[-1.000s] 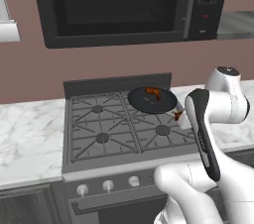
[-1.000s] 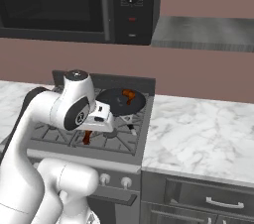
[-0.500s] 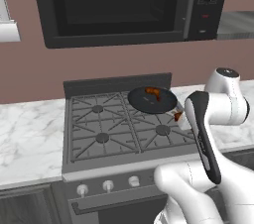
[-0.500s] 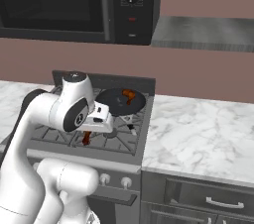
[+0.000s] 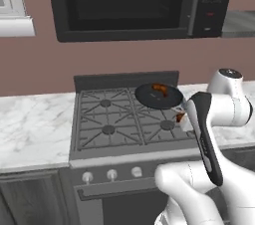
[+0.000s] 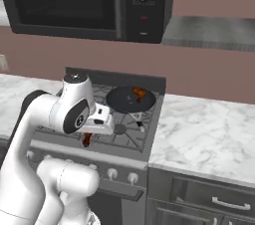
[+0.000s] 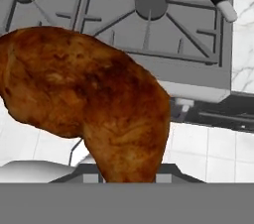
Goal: Take the chicken drumsticks from the pan and place one on each plate on the dining counter.
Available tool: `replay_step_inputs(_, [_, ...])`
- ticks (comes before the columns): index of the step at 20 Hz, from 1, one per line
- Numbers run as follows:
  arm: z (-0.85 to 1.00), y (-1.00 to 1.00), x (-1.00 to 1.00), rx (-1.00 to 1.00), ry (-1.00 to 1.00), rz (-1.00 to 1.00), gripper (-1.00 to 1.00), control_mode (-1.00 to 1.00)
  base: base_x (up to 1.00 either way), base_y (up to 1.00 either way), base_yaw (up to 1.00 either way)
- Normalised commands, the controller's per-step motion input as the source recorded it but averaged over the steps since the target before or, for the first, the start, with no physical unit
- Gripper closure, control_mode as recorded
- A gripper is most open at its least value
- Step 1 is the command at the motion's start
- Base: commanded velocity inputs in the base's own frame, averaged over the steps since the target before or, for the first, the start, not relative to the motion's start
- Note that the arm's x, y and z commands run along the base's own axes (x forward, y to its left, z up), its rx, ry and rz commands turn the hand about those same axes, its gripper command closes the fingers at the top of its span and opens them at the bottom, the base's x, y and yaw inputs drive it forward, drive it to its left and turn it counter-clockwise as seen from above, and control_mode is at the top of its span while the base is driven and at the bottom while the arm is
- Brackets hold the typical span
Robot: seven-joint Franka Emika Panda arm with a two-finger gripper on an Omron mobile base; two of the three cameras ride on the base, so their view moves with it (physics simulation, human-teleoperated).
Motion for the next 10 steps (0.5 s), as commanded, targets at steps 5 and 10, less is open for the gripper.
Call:
replay_step_inputs(5, [0.0, 0.0, 0.0, 0.0, 0.0, 0.0, 1.0, 1.0, -0.34, 0.0, 0.89])
replay_step_inputs(10, [0.0, 0.0, 0.0, 0.0, 0.0, 0.0, 1.0, 1.0, -0.08, 0.0, 1.0])
